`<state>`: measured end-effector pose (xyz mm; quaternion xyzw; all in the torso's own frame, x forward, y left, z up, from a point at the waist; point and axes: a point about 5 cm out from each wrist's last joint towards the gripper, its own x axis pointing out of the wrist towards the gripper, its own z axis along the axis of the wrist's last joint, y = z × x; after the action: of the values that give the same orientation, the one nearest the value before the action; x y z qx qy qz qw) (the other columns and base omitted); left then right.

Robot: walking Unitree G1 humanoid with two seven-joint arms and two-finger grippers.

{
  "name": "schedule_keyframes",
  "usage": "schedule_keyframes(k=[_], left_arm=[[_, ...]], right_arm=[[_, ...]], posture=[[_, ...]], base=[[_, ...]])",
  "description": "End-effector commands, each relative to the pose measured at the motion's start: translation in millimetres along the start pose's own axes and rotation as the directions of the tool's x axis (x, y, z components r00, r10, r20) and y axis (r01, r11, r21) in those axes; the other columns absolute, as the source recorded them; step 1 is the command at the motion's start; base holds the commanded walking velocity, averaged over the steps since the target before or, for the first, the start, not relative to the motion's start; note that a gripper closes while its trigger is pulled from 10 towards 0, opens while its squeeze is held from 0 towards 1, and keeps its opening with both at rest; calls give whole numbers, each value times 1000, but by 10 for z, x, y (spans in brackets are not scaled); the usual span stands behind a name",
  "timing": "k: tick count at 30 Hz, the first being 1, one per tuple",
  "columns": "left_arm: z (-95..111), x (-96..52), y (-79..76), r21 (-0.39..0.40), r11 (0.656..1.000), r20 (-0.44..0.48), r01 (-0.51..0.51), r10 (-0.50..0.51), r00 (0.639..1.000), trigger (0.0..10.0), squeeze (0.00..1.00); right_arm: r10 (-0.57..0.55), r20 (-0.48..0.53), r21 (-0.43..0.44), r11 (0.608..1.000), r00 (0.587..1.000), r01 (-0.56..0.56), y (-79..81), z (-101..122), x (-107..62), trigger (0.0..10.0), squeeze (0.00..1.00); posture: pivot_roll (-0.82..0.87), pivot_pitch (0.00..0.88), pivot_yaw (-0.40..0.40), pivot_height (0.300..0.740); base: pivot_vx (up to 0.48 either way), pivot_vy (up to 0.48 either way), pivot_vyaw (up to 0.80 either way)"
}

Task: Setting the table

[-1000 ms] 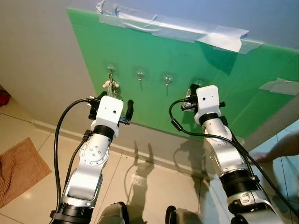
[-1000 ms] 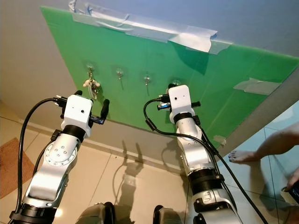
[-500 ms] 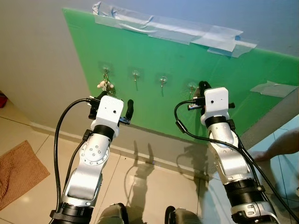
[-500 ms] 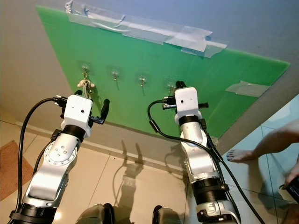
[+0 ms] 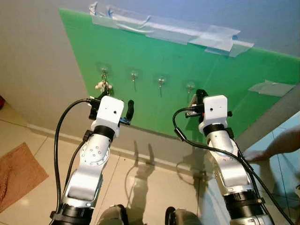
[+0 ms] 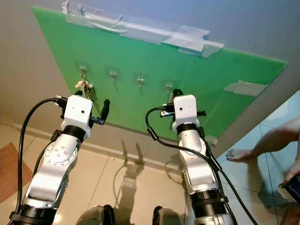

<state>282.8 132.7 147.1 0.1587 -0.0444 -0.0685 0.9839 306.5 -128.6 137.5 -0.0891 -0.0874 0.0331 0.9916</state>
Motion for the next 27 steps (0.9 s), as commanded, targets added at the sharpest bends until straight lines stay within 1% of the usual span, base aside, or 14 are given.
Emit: schedule_keyframes(k=[1, 8, 11, 14, 22, 27], left_arm=[[-19, -12, -23, 10, 1000, -9, 10, -10, 1000, 10000, 0], [-16, -13, -23, 8, 1000, -9, 9, -9, 1000, 10000, 0], [-15, -13, -25, 8, 1000, -9, 8, -8, 1000, 10000, 0], [-19, -29, -21, 8, 1000, -11, 5, -5, 1000, 10000, 0], [-17, -31, -14, 7, 1000, -11, 0, 1, 1000, 10000, 0], [-11, -25, -7, 9, 1000, -8, -3, 3, 1000, 10000, 0]], right_arm=[[-8, -3, 28, 1000, 1000, 8, -23, 38, -14, 10000, 0], [12, -18, 62, 998, 1000, -11, 6, 68, -8, 10000, 0], [30, -38, 102, 994, 999, -26, 22, 69, 15, 10000, 0], [78, -80, 156, 986, 994, -65, 85, 63, 16, 10000, 0], [90, -92, 163, 984, 992, -74, 113, 46, 33, 10000, 0], [99, -96, 155, 984, 990, -84, 110, 40, 83, 10000, 0]], posture=[[-17, 133, -35, 740], [-18, 136, -37, 740], [-16, 138, -38, 740], [-10, 141, -42, 740], [-6, 138, -42, 740], [-1, 136, -40, 740]], base=[[0, 0, 0], [0, 0, 0], [0, 0, 0], [0, 0, 0], [0, 0, 0], [0, 0, 0]])
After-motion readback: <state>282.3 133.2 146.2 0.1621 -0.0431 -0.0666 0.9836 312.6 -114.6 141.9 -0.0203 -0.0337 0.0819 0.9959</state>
